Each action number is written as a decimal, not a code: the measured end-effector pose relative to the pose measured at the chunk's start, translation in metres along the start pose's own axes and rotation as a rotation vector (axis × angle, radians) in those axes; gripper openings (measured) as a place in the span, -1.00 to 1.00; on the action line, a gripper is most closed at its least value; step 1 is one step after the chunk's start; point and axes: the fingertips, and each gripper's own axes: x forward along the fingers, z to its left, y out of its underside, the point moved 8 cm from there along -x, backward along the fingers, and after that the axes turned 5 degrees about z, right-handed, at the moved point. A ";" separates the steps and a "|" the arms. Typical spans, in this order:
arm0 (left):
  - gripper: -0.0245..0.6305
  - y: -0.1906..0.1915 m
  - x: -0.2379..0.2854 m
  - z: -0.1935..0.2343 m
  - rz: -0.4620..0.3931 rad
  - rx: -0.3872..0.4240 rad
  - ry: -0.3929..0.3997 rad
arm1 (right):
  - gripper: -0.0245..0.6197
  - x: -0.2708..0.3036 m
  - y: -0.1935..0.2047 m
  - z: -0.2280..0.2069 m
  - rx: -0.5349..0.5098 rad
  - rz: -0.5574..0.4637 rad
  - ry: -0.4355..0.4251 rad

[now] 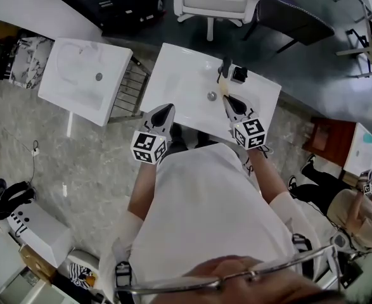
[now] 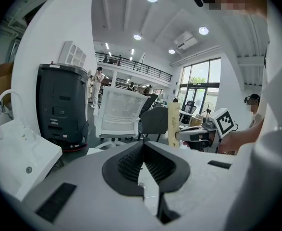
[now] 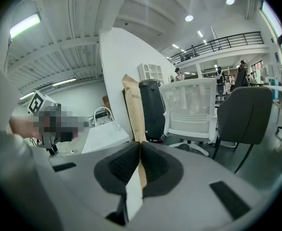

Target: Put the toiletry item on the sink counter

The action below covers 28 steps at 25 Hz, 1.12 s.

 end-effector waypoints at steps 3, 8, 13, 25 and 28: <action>-0.91 -0.003 0.001 0.011 0.000 0.007 0.028 | -0.87 0.004 -0.004 0.005 0.004 0.001 0.032; -0.91 -0.009 0.005 0.035 0.007 0.016 0.086 | -0.87 0.015 -0.012 0.016 0.018 0.005 0.087; -0.91 -0.012 0.014 0.052 0.010 0.017 0.140 | -0.87 0.027 -0.017 0.023 0.018 0.019 0.134; -0.91 -0.012 0.031 0.086 0.037 -0.002 0.209 | -0.87 0.082 -0.028 0.027 -0.075 0.134 0.194; -0.91 -0.010 0.036 0.095 0.046 -0.007 0.220 | -0.87 0.103 -0.029 0.026 -0.102 0.167 0.205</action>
